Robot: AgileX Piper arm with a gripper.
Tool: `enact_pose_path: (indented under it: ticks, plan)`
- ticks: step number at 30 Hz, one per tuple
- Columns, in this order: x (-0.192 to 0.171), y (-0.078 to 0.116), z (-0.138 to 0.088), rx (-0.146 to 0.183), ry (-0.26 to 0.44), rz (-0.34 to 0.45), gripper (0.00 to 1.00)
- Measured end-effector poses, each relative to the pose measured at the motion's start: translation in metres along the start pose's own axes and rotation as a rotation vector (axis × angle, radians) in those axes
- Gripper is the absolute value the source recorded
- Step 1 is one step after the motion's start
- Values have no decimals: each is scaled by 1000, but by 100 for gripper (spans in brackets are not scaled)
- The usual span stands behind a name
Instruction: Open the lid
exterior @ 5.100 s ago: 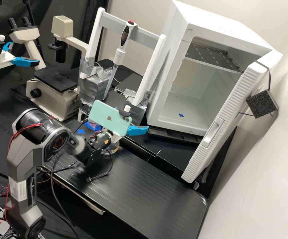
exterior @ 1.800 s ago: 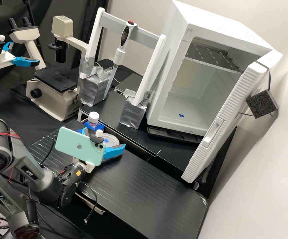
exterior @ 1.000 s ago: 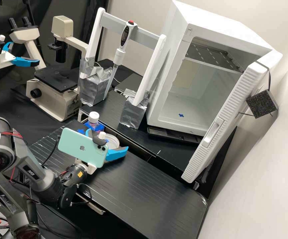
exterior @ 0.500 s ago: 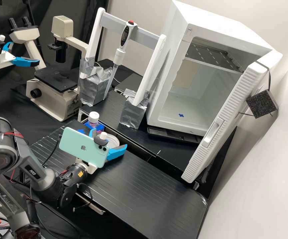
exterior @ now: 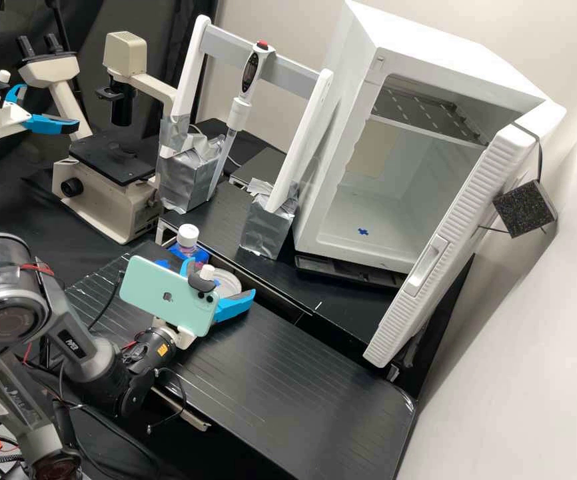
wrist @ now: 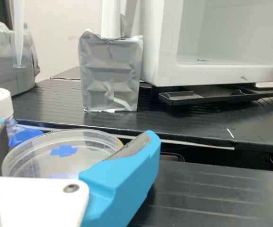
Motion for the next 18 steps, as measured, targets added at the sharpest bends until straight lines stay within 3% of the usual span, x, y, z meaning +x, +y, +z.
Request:
enact_pose_path:
  ticks: [18]
  plan:
    - [2,-1,3,18,-21,10,100]
